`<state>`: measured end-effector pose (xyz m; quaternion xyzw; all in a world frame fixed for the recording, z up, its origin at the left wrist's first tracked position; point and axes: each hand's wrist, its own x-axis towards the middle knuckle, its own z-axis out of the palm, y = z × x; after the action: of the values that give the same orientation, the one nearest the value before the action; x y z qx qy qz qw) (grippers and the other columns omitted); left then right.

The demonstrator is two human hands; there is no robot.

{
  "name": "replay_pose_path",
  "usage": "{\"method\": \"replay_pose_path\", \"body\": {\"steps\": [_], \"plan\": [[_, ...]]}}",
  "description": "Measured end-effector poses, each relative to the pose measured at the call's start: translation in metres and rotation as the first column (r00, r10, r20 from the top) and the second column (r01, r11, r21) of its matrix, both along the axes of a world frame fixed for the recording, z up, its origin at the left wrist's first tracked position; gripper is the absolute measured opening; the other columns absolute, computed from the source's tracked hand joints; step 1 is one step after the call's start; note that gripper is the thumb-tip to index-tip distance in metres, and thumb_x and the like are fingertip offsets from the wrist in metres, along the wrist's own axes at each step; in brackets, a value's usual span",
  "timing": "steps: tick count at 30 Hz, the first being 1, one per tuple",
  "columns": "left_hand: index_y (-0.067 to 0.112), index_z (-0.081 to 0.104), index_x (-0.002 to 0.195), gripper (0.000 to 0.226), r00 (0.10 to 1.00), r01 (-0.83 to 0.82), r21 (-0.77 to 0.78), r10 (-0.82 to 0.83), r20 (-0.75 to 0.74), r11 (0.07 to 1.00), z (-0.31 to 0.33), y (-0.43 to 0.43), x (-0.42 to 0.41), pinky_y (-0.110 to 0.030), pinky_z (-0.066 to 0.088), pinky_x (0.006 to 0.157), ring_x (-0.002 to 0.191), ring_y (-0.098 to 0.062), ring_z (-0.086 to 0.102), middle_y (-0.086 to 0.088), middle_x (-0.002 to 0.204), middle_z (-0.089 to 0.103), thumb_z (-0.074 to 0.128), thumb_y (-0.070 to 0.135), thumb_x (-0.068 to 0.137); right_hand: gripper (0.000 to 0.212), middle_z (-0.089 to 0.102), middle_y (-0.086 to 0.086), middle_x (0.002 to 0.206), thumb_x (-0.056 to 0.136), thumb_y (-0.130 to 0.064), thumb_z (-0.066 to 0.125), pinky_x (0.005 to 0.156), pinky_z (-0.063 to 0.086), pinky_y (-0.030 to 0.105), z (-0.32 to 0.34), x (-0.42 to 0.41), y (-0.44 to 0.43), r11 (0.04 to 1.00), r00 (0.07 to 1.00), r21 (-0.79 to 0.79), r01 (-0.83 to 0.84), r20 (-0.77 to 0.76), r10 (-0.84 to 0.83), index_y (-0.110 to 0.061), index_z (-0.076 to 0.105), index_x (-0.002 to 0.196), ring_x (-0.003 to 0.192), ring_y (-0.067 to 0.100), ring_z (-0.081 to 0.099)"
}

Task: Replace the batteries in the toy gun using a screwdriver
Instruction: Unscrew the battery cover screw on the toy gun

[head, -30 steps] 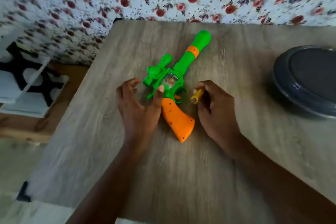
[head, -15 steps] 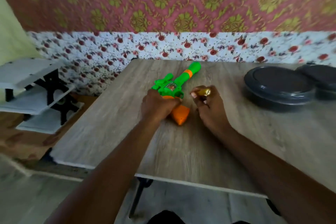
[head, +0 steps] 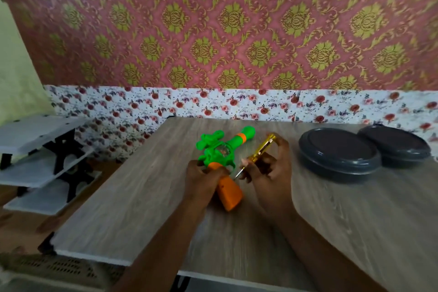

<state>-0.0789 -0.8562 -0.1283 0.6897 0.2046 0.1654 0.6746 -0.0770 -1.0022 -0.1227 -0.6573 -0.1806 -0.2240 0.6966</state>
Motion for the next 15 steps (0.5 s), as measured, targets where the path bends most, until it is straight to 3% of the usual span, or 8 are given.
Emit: {"method": "replay_pose_path", "body": {"steps": [2, 4, 7, 11, 15], "plan": [[0.007, 0.075, 0.085, 0.021, 0.999, 0.010, -0.120, -0.005, 0.047, 0.993, 0.001, -0.003, 0.002, -0.033, 0.053, 0.062, 0.072, -0.027, 0.069, -0.019, 0.081, 0.076, 0.084, 0.013, 0.067, 0.077, 0.070, 0.021, 0.090, 0.088, 0.009, 0.070, 0.057, 0.058, 0.030, 0.008, 0.011, 0.004, 0.989, 0.996, 0.130, -0.076, -0.026, 0.080, -0.025, 0.033, 0.146, 0.066, 0.029, 0.072], [-0.001, 0.073, 0.081, 0.001, 0.998, 0.020, -0.280, -0.002, 0.063, 0.960, 0.004, -0.003, 0.005, -0.030, 0.054, 0.056, 0.065, -0.027, 0.067, -0.020, 0.073, 0.073, 0.073, -0.001, 0.080, 0.081, 0.068, 0.025, 0.103, 0.088, 0.012, 0.069, 0.059, 0.061, 0.034, 0.009, 0.022, 0.009, 0.975, 0.985, 0.188, -0.119, -0.097, 0.139, -0.027, 0.032, 0.148, 0.076, 0.033, 0.074], [-0.006, 0.068, 0.088, 0.003, 1.000, 0.025, -0.426, -0.016, 0.025, 0.904, 0.004, 0.002, 0.008, -0.027, 0.053, 0.046, 0.053, -0.017, 0.065, -0.011, 0.064, 0.069, 0.065, -0.005, 0.088, 0.078, 0.072, 0.014, 0.092, 0.089, 0.010, 0.069, 0.061, 0.063, 0.043, -0.001, 0.027, 0.017, 0.968, 0.958, 0.189, -0.163, -0.206, 0.201, -0.030, 0.036, 0.147, 0.076, 0.033, 0.075], [0.000, 0.064, 0.101, 0.010, 0.989, 0.141, -0.589, -0.137, 0.051, 0.796, 0.001, 0.007, 0.015, -0.043, 0.056, 0.075, 0.074, -0.026, 0.064, -0.018, 0.090, 0.066, 0.055, 0.001, 0.096, 0.077, 0.071, 0.021, 0.102, 0.088, -0.003, 0.076, 0.074, 0.064, 0.053, -0.016, 0.033, 0.024, 0.976, 0.951, 0.150, -0.159, -0.243, 0.192, -0.040, 0.038, 0.144, 0.091, 0.037, 0.075], [0.004, 0.063, 0.101, 0.010, 0.983, 0.178, -0.632, -0.171, 0.073, 0.754, -0.006, 0.009, 0.019, -0.045, 0.054, 0.083, 0.068, -0.023, 0.065, -0.015, 0.084, 0.067, 0.054, 0.001, 0.097, 0.073, 0.071, 0.022, 0.100, 0.089, -0.008, 0.077, 0.076, 0.064, 0.054, -0.020, 0.035, 0.023, 0.980, 0.964, 0.107, -0.167, -0.193, 0.185, -0.037, 0.037, 0.143, 0.087, 0.034, 0.076]]}}
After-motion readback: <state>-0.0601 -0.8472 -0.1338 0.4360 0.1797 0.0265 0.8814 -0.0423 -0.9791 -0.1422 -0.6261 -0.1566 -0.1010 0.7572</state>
